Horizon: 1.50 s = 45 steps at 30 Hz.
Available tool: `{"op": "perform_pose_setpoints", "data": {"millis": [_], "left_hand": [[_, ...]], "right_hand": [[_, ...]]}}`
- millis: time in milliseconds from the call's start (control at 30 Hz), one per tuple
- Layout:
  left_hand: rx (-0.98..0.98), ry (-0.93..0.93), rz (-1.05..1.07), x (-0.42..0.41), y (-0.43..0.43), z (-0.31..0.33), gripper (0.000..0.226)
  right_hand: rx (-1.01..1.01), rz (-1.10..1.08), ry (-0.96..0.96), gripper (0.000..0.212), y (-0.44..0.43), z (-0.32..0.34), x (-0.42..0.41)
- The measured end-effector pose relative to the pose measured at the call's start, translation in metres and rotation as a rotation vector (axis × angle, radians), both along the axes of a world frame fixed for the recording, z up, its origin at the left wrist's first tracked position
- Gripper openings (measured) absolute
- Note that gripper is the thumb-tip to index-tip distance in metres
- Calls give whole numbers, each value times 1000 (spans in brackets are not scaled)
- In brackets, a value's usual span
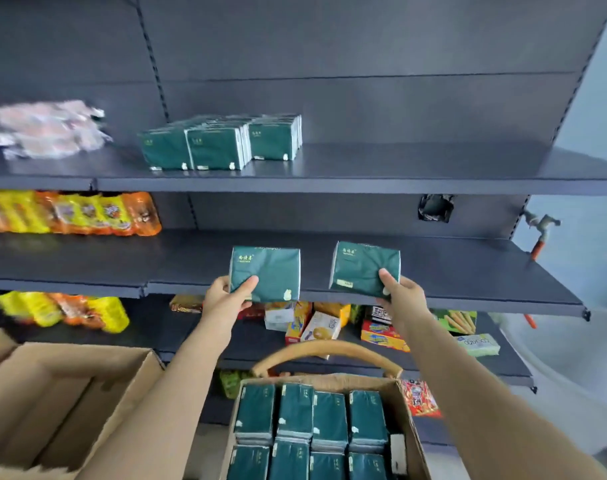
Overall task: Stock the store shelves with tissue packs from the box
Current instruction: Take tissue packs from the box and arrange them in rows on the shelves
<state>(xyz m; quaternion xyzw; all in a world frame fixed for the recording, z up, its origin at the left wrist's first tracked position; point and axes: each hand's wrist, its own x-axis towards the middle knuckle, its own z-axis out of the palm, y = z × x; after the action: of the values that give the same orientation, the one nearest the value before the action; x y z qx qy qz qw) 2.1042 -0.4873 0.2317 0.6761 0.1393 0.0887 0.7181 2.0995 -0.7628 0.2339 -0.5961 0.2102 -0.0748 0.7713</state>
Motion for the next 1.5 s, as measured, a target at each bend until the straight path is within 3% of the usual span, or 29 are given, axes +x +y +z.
{"op": "perform_pose_setpoints", "data": {"millis": [200, 367, 600, 833, 1100, 1367, 1500], "left_hand": [[-37, -151, 8, -7, 20, 67, 19], [-26, -218, 11, 10, 42, 109, 20], [-43, -302, -10, 85, 90, 144, 29], [36, -364, -104, 177, 134, 174, 36], [27, -418, -174, 233, 155, 191, 38], [33, -432, -189, 247, 152, 189, 28], [34, -435, -179, 245, 148, 188, 25]], "right_hand": [[66, 70, -185, 9, 23, 70, 19], [18, 56, -207, 14, 44, 107, 47], [-154, -19, -228, 43, 80, 137, 113], [-446, -80, -285, 20, 122, 158, 203], [-562, -195, -323, 35, 161, 158, 291], [-977, -89, -184, 30, 162, 149, 326], [-1002, 2, -151, 28, 159, 147, 336]]}}
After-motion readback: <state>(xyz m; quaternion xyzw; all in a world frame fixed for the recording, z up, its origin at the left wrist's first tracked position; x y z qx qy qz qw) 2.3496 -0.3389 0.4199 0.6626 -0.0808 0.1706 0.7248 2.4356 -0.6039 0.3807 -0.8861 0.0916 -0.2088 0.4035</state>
